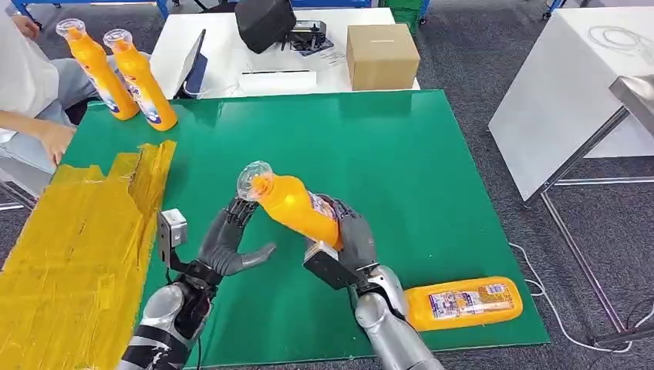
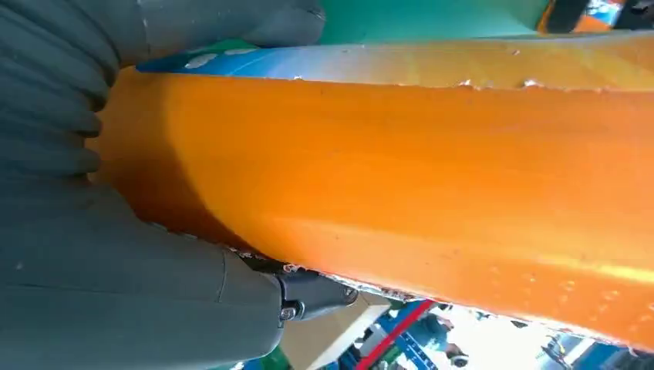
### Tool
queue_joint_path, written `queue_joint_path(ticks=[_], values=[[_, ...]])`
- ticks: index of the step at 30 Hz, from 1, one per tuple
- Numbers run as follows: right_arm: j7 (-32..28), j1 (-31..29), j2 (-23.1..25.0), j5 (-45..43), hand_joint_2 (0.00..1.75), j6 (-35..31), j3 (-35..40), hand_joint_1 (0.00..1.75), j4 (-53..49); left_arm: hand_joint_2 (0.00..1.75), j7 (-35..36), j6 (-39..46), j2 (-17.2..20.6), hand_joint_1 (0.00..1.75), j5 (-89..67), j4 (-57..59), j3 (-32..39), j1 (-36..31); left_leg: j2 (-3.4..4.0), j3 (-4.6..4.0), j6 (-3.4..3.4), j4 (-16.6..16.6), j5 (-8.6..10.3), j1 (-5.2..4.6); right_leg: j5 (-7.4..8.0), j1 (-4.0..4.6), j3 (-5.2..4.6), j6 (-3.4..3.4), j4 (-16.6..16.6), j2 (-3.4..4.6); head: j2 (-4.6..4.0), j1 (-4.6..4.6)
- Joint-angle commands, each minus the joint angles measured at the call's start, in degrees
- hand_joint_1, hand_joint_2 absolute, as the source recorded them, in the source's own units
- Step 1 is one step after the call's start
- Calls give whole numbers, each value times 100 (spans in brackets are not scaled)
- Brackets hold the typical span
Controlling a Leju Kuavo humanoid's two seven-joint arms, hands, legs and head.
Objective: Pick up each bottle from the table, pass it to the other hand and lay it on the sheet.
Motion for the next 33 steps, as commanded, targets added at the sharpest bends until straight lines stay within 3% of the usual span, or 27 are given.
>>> queue_joint_path(ticks=[1, 13, 24, 33], values=[[12, -232, 29, 11, 175, -43, 3, 175, 137, 175, 47, -35, 69, 0, 53, 49, -170, -34, 5, 8, -2, 2, -3, 5, -1, 7, 10, -8, -3, -2, 0, 0], [62, -404, 367, 318, 175, -73, 635, 175, 878, 175, 119, -44, 49, 0, 380, 25, -342, -202, 13, 11, -4, 2, -5, 7, -1, 9, 11, -10, -2, 5, 0, 0], [78, -410, 381, 327, 175, -141, 676, 175, 944, 175, 120, -33, 61, 0, 387, 45, -345, -206, 7, 12, -2, 1, -4, 8, -1, 9, 17, -9, -5, -1, 0, 2], [273, -496, 448, 135, 175, -330, 1645, 175, 1686, 175, 162, 102, -10, 0, 1003, 146, 19, -407, 5, 12, -5, -1, -2, 8, 0, 10, 13, -10, -5, -2, 0, 2]])
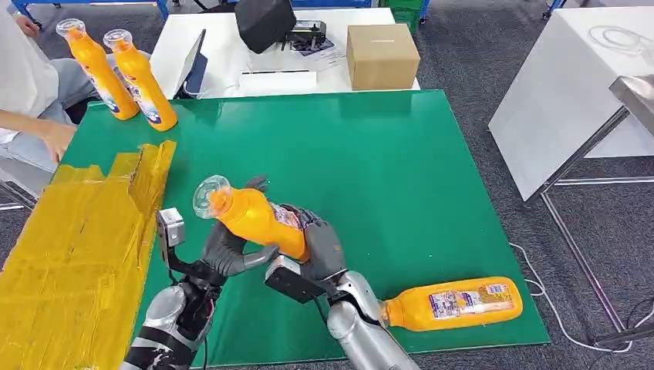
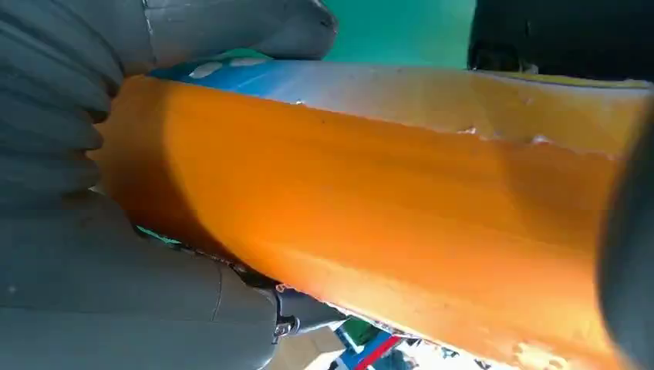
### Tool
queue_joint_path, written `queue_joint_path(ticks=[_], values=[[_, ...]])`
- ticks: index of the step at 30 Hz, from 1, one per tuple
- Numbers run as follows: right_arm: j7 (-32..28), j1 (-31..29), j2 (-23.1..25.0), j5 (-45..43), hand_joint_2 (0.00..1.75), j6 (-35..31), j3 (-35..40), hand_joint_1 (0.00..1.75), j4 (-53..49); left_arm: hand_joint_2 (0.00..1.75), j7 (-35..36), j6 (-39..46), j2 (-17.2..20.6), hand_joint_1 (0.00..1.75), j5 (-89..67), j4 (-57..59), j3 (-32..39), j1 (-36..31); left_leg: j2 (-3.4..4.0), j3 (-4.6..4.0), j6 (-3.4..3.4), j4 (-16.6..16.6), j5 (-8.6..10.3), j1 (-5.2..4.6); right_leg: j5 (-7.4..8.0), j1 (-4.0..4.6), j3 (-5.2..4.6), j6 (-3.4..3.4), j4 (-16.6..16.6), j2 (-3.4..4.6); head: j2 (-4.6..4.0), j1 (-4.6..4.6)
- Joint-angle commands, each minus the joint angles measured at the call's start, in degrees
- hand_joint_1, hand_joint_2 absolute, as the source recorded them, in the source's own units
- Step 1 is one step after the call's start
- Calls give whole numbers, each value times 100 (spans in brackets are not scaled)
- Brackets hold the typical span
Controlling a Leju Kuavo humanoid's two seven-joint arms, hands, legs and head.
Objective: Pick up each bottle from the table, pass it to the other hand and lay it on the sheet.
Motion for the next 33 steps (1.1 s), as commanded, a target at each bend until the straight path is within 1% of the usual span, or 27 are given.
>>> queue_joint_path(ticks=[1, 4, 5, 8, 10, 12, 14, 17, 18, 20, 21, 22, 25, 27, 29, 32, 33], values=[[110, -340, 42, -278, 175, -220, 955, 175, 1083, 175, 74, 91, 0, 0, 541, 189, 315, -414, 9, 19, -6, 0, -6, 14, -2, 16, 22, -14, -7, -1, 0, 0], [112, -341, 40, -277, 175, -234, 928, 175, 1130, 175, 232, 172, -18, 0, 849, 17, 606, -426, 6, 5, -3, 1, -3, 10, 1, 11, 8, -7, -3, 1, 0, 2], [108, -340, 33, -273, 175, -231, 923, 175, 1132, 175, 259, 165, 0, 0, 874, 6, 630, -432, 12, 15, -4, 3, -7, 14, -2, 16, 18, -11, -5, 3, 0, -2], [108, -340, 33, -273, 175, -231, 923, 175, 1132, 175, 259, 165, 0, 0, 874, 6, 630, -432, 0, 2, -2, 0, 1, 7, 0, 7, 5, -5, -3, -5, 0, 0], [108, -340, 33, -273, 175, -231, 923, 175, 1132, 175, 259, 165, 0, 0, 874, 6, 630, -432, 2, 19, -4, 3, -7, 16, -4, 18, 28, -13, -9, -9, 0, 0], [108, -346, 31, -273, 175, -226, 919, 175, 1133, 175, 242, 171, -18, 0, 862, 6, 620, -409, 0, 7, -2, -1, -1, 9, -1, 9, 12, -7, -6, -6, 0, 0], [126, -335, 29, -275, 175, -210, 893, 175, 1155, 175, 239, 196, -11, 0, 883, 6, 663, -428, -1, 18, -4, 3, -6, 15, -5, 16, 27, -13, -7, -12, 0, 0], [123, -320, 15, -265, 175, -216, 868, 175, 1183, 175, 259, 212, 14, 0, 931, -32, 739, -466, -5, 12, -5, 1, -3, 13, -4, 14, 20, -12, -7, -14, 0, 0], [121, -297, 3, -262, 175, -264, 770, 175, 1196, 175, 94, 466, 77, 0, 484, -200, 709, -463, -3, 17, -6, 2, -5, 16, -5, 17, 25, -14, -8, -13, 0, 0], [67, -272, -28, -242, 175, -254, 676, 175, 1149, 175, 139, 530, 79, 0, 225, -317, 647, -419, -5, 4, -3, 0, 0, 9, -1, 10, 9, -7, -5, -11, 0, 0], [66, -274, -33, -241, 175, -252, 669, 175, 1140, 175, 142, 540, 57, 0, 208, -323, 630, -410, -6, 10, -4, 3, -4, 13, -4, 15, 18, -11, -6, -15, 0, 0], [63, -273, -34, -238, 175, -242, 657, 175, 1124, 175, 132, 589, 24, 175, 162, -333, 615, -394, -6, 4, -3, 0, 0, 8, -1, 9, 9, -7, -5, -12, 0, 0], [65, -243, -26, -210, 175, -225, 605, 175, 1033, 175, 59, 727, -3, 175, -15, -333, 576, -386, -9, 16, -3, 1, -4, 13, -6, 15, 26, -11, -9, -19, 0, 0], [37, -205, -30, -214, 175, -224, 537, 175, 925, 175, 39, 758, -12, 175, -68, -321, 585, -377, -6, 5, -2, -1, 0, 7, -2, 7, 10, -5, -6, -13, 0, -2], [29, -168, -49, -223, 175, -200, 475, 175, 787, 175, 17, 751, -9, 175, -121, -335, 573, -364, -12, 18, -3, 1, -5, 14, -7, 16, 30, -12, -11, -24, 0, 0], [30, -133, -92, -209, 175, -170, 404, 175, 577, 175, 15, 749, -15, 175, -165, -346, 559, -346, -7, 4, -2, -1, 1, 7, -1, 7, 10, -6, -6, -14, 0, 0], [31, -129, -102, -203, 175, -167, 387, 175, 522, 175, 15, 744, -14, 175, -179, -344, 550, -346, -9, 9, -3, 2, -2, 11, -4, 12, 16, -9, -7, -18, 0, 0]])
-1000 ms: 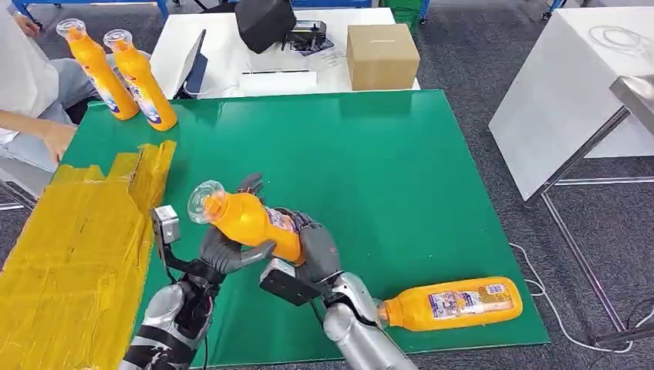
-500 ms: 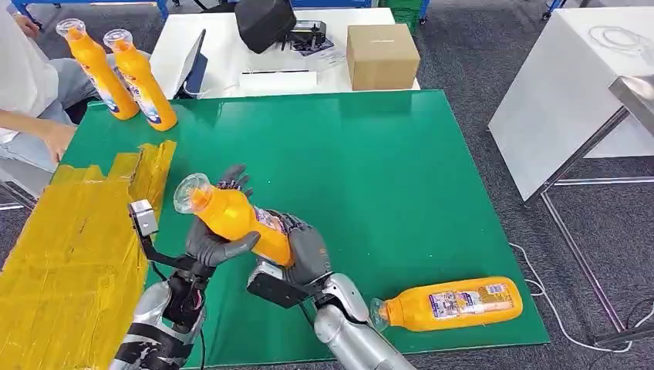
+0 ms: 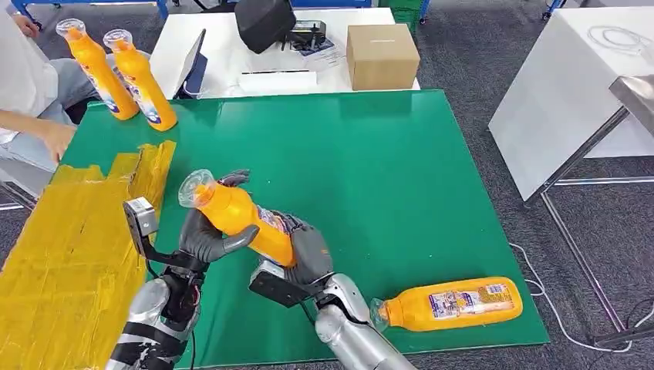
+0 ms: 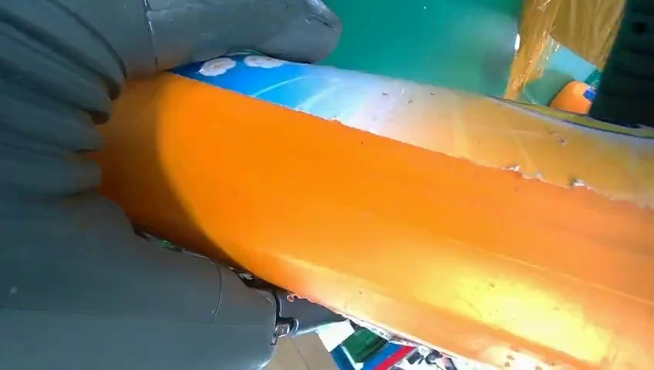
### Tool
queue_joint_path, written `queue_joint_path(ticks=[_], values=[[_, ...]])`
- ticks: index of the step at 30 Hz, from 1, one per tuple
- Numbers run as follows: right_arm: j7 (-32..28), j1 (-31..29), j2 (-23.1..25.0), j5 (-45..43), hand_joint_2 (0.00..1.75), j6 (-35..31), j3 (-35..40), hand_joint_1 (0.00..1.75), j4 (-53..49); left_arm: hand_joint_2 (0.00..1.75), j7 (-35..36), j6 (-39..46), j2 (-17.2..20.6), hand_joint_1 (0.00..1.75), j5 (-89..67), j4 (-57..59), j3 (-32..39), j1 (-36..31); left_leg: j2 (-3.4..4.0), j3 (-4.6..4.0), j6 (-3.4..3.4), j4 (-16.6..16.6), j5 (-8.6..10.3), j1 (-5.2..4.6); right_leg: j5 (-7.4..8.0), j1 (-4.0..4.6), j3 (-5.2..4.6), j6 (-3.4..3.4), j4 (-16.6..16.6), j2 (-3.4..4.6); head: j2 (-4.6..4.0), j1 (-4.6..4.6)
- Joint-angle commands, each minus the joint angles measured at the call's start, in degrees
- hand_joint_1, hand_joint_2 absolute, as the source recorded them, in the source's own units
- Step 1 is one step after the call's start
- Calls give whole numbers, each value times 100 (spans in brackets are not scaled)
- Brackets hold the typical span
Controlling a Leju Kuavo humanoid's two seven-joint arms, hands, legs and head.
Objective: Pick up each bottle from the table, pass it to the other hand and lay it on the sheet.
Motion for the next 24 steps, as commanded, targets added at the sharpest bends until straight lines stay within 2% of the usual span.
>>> queue_joint_path(ticks=[1, 12, 13, 14, 18, 20, 24], values=[[-82, 187, -168, 84, 175, 100, -151, 175, -280, 175, -20, 50, -21, 175, -107, 75, 67, -304, -11, 6, -2, -1, 0, 5, -3, 6, 13, -7, -5, -17, 0, -2], [-208, 353, -185, 10, 175, 33, -282, 175, -879, 175, -30, 29, 4, 175, -233, 94, -43, -264, -8, 11, -2, 2, -4, 10, -4, 12, 20, -9, -7, -15, 0, 0], [-257, 392, -184, -37, 175, 3, -310, 94, -980, 175, -39, 37, 9, 175, -254, 82, -41, -256, -6, 5, -2, 0, -1, 5, -2, 7, 11, -7, -5, -11, 0, 0], [-388, 493, -184, -213, 175, 0, -383, 0, -1259, 175, -91, 136, 26, 175, -392, 32, -37, -223, -7, 4, -2, -1, 0, 4, -2, 5, 9, -6, -4, -12, 0, 2], [-566, 1201, -420, -887, 175, 410, -472, 0, -3262, 175, -301, 709, 112, 175, -1131, -392, 148, 13, -5, 4, -2, 3, -5, 7, -5, 9, 10, -9, -4, -11, 0, 4], [-465, 1416, -519, -1099, 175, 638, -519, 0, -4010, 175, -334, 816, 138, 175, -1317, -585, 284, 87, -12, -2, -2, 4, -4, 4, -7, 6, 6, -7, -1, -17, 0, 2], [-465, 1416, -519, -1099, 175, 638, -519, 0, -4010, 175, -334, 816, 138, 175, -1317, -585, 284, 87, -3, -2, 0, 0, -2, 2, -1, 3, 2, -4, -2, -7, 0, -2]])
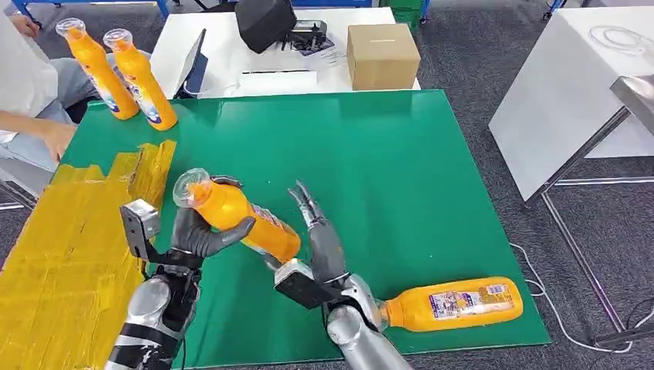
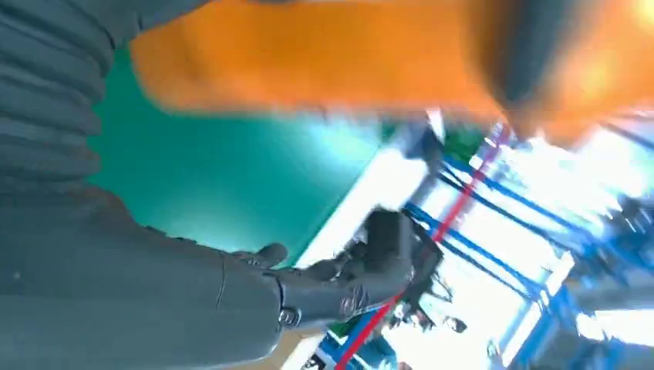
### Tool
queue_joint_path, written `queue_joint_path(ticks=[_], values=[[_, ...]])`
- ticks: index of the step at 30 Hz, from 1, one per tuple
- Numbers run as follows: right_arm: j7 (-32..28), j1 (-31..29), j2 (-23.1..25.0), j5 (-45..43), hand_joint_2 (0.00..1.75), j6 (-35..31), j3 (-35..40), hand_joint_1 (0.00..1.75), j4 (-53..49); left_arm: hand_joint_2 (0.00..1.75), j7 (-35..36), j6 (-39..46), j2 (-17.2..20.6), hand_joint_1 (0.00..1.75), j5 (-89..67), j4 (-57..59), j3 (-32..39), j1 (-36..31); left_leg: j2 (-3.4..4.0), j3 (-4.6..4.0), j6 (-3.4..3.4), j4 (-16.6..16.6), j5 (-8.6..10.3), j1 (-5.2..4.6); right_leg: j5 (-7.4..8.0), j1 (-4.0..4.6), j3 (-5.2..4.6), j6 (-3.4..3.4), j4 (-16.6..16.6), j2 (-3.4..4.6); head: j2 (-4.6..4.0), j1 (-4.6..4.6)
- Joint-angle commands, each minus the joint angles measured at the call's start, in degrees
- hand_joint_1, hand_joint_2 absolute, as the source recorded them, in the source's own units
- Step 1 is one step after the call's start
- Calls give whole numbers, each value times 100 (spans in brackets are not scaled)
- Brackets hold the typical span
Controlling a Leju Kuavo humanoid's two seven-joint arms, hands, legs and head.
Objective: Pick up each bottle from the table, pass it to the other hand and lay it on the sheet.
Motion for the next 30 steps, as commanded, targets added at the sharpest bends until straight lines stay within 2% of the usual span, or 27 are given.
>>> queue_joint_path(ticks=[1, 5, 6, 7, 11, 13, 14, 18, 30], values=[[53, 457, -313, -152, 175, 187, -219, 0, -1692, 175, -21, 90, 134, 175, -141, -225, 233, -28, -1, 9, -1, 2, -5, 6, -4, 7, 13, -8, -5, -9, 0, 0], [41, 444, -290, -162, 175, 175, -228, 0, -1607, 175, -16, 83, 110, 175, -153, -201, 231, -46, -2, 4, 0, -1, 1, 4, 1, 4, 7, -6, -5, -6, 0, 0], [-122, 472, -262, -404, 175, 232, -272, 0, -1688, 175, -80, 271, 109, 175, -394, -241, 257, -32, 1, 6, 0, -2, 0, 3, 1, 4, 8, -6, -5, -4, 0, 0], [-191, 548, -303, -640, 0, 363, -321, 0, -1992, 175, -149, 476, 106, 175, -673, -347, 339, 1, 4, 13, -2, 0, -3, 8, 0, 10, 18, -10, -8, -5, 0, 0], [27, 725, -391, -1238, 0, 984, -494, 0, -2773, 175, -355, 1397, 45, 175, -1889, -713, 639, 85, -2, 7, -1, 5, -5, 6, -5, 8, 13, -9, -1, -8, 0, 0], [39, 780, -431, -1402, 0, 1096, -590, 0, -3003, 175, -455, 2272, 83, 175, -2984, -943, 757, 178, 0, 12, -1, 6, -9, 8, -8, 9, 18, -9, -2, -7, 0, 0], [52, 801, -436, -1395, 175, 1065, -615, 0, -3048, 175, -442, 2493, 97, 175, -3263, -998, 781, 224, 6, 9, -1, 4, -6, 7, -4, 8, 12, -8, -3, -2, 0, 0], [76, 911, -534, -1456, 175, 883, -774, 0, -3271, 175, -314, 3629, 295, 175, -5038, -1047, 797, 524, 7, 24, -2, -4, -8, 7, -5, 9, 27, -10, -11, -1, 0, 0], [75, 910, -524, -1462, 175, 874, -772, 0, -3243, 175, -323, 3690, 277, 175, -5063, -967, 765, 496, 0, 14, -1, -2, -3, 7, -2, 8, 19, -10, -8, -7, 0, 0]])
